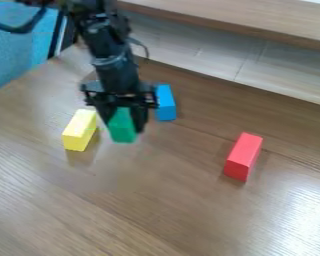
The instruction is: Remove the green cuboid on top of yellow cuboid and put it on the table
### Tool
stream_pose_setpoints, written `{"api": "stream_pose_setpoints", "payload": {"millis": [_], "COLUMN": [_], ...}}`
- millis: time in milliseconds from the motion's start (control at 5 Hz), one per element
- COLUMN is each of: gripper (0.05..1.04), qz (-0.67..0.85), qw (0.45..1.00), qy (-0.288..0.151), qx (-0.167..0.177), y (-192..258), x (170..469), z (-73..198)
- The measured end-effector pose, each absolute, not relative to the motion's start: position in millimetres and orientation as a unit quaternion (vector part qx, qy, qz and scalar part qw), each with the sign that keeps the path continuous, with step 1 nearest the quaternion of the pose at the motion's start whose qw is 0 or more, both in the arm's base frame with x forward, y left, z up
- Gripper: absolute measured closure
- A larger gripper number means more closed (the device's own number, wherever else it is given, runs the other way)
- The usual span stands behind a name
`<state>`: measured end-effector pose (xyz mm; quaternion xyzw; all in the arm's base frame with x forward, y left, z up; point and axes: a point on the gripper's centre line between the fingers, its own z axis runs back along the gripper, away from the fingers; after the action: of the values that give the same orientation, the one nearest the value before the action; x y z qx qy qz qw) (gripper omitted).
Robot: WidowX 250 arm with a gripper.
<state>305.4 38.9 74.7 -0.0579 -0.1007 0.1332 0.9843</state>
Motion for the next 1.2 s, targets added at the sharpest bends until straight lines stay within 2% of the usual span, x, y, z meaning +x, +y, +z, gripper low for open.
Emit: {"api": "stream_pose_setpoints", "payload": {"millis": [400,800,1000,1200], "gripper": [0.491,0.491,0.429,0.322], "qz": [0.062,0.048,0.054,0.045], "qw": [0.993,0.997,0.998,0.998], "qy": [-0.087,-0.056,-0.042,-0.033], "qx": [-0.05,-0.028,-0.019,-0.023], "y": [6,3,5,4], "x": [296,281,274,273], "z": [60,40,31,27]}}
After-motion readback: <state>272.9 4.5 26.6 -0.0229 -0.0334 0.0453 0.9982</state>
